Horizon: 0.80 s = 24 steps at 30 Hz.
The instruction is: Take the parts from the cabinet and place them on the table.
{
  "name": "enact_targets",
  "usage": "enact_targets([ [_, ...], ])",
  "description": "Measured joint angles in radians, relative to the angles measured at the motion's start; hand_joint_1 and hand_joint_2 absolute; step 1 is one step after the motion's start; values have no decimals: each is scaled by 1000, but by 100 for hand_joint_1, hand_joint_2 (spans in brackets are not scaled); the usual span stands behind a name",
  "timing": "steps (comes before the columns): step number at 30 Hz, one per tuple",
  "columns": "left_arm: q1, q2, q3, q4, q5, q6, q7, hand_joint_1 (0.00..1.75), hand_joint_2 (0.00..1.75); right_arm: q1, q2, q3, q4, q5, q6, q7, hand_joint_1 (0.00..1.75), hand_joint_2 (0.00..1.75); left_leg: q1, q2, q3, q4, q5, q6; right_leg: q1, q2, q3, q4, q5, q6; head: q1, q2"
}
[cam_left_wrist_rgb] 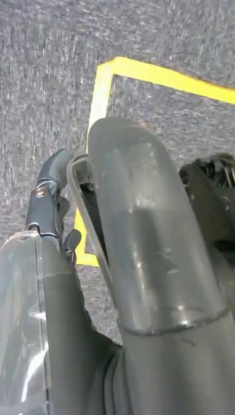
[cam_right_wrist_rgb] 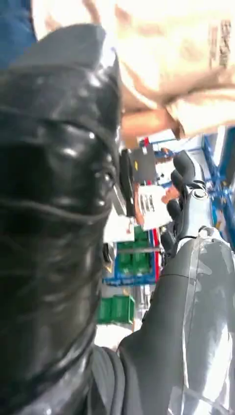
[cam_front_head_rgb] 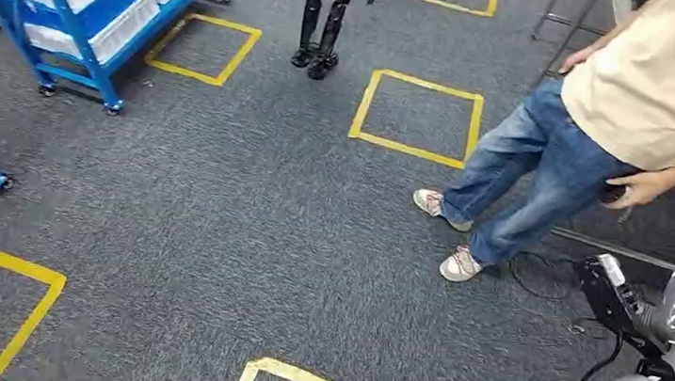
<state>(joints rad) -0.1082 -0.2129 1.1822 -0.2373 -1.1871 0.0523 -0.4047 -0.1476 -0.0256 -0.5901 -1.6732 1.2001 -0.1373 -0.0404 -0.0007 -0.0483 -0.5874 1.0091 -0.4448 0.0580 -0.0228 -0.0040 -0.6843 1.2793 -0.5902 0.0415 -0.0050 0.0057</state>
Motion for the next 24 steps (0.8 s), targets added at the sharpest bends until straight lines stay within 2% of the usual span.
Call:
enact_targets([
  [1, 0, 0, 0, 0, 0, 0, 0, 0, 0, -1, 0, 0, 0, 0, 0, 0, 0, 0, 1, -14, 0, 4, -1, -2, 0, 5, 33, -76, 52, -2, 0, 0],
  [2, -1, 0, 0, 0, 0, 0, 0, 0, 0, -1, 0, 0, 0, 2, 0, 0, 0, 0, 2, -26, 1, 8, -4, -5, -2, 23, 71, -162, 100, -4, 0, 0],
  [3, -1, -1, 0, 0, 0, 0, 0, 0, 0, -1, 0, 0, 0, 2, 0, 0, 0, 0, 4, -37, -1, 12, -7, -10, -4, 64, 98, -230, 117, -10, 0, 0],
  [4, -3, -3, 0, 0, 0, 0, 0, 0, 0, 0, 0, 1, 0, 2, 0, 0, 0, 0, -3, -47, -9, 20, -8, -14, -6, 96, 105, -246, 108, -13, 0, 0],
  [5, -4, -3, 0, 0, 0, 0, -1, 0, 0, 1, 0, 1, -3, 3, -1, 0, 0, 0, 3, -61, -16, 18, -4, -21, -3, 82, 105, -245, 107, -14, 0, 0],
  [7, 1, -3, 0, 0, 0, 0, -1, 0, 0, -1, 1, 5, -4, 3, -2, 0, 0, 0, 9, -80, -16, 13, 0, -33, 2, 66, 107, -246, 106, -22, 0, 0],
  [8, 2, -2, 0, 0, 0, 0, -1, 0, 0, -2, 1, 8, -5, 3, -2, 0, 0, 0, 3, -89, -22, 12, -4, -40, -10, 54, 111, -257, 111, -29, -1, 0],
  [9, 4, -2, 0, 0, 0, 0, -1, 0, 0, -4, 1, 13, -6, 3, -1, 0, 0, 0, 4, -49, -20, 29, -20, -43, -8, 38, 118, -263, 113, -34, 0, 0],
  [10, 4, -2, 0, 0, 0, 0, -1, 0, 0, -2, 3, 16, -6, 3, -2, 0, 0, 0, 3, -4, -42, 75, -50, -45, -8, 28, 121, -265, 112, -40, -8, 0],
  [11, 0, -2, 0, 0, 0, 0, -1, 0, 0, -1, 3, 16, -6, 3, -2, 0, 0, 0, 6, 21, -81, 155, -89, -50, -6, 13, 122, -264, 111, -44, -8, 0],
  [12, -2, -2, 0, 0, 0, 0, -1, 0, 0, 0, 3, 16, -6, 3, -2, 0, 0, 0, 9, 32, -118, 231, -120, -54, -5, -1, 122, -263, 109, -45, -8, 0],
  [13, -2, -2, 0, 0, 0, 0, -1, 0, 0, 0, 3, 16, -6, 3, -2, 0, 0, 0, 11, 36, -151, 294, -138, -57, -3, -16, 123, -263, 108, -47, -8, 0],
  [14, -1, -2, 0, 0, 0, 0, -1, 0, 0, 0, 4, 16, -6, 3, -2, 0, 0, 0, 12, 38, -162, 315, -135, -58, -2, -28, 123, -262, 106, -47, -8, 0],
  [15, 1, -2, 0, 0, 0, 0, -1, 0, 0, 0, 5, 16, -6, 3, -2, 0, 0, 0, 12, 41, -151, 289, -109, -58, -2, -40, 124, -261, 104, -46, -8, 0],
  [16, 2, -2, 0, 0, 0, 0, -1, 0, 0, 0, 5, 17, -6, 3, -2, 0, 0, 0, 12, 45, -119, 227, -72, -56, -1, -50, 126, -260, 102, -45, -8, 0],
  [17, 2, -2, 0, 0, 0, 0, -1, 0, 0, 0, 4, 19, -6, 3, -2, 0, 0, 0, 11, 55, -71, 137, -28, -51, 0, -61, 129, -259, 98, -43, -8, 0],
  [18, 0, -2, 0, 0, 0, 0, -1, 0, 0, -1, 5, 23, -6, 4, -2, 0, 0, 0, 7, 90, -23, 52, 2, -42, 2, -70, 134, -258, 95, -39, -8, 0],
  [19, -3, -2, 0, 0, 0, 0, -1, 0, 0, 0, 5, 26, -6, 5, -2, 0, 0, 0, -7, 122, -8, 20, -17, -37, 9, -78, 134, -255, 90, -32, -8, 0],
  [20, -6, -2, 0, 0, 0, 0, -1, 0, 0, -1, 4, 26, -6, 7, -2, 0, 0, 0, -6, 111, -11, 20, -12, -32, 9, -85, 135, -257, 90, -27, -7, 0],
  [22, -1, -2, 0, 0, 0, 0, -1, 0, 0, -1, 5, 36, -8, 7, -2, 0, 0, 0, -9, 90, -15, 19, -12, -27, 11, -106, 141, -261, 89, -19, -7, 0],
  [23, 1, -1, 0, 0, 0, 1, -1, 0, 0, -3, 5, 41, -9, 8, -2, -1, 0, 0, -5, 81, -12, 11, -7, -20, 11, -115, 146, -262, 87, -15, -7, 0],
  [24, 3, -2, 0, 0, 0, 1, -1, 0, 0, -3, 4, 43, -11, 8, -2, -1, 0, 0, 2, 72, -3, -2, 0, -13, 4, -95, 146, -254, 76, -8, -6, 0],
])
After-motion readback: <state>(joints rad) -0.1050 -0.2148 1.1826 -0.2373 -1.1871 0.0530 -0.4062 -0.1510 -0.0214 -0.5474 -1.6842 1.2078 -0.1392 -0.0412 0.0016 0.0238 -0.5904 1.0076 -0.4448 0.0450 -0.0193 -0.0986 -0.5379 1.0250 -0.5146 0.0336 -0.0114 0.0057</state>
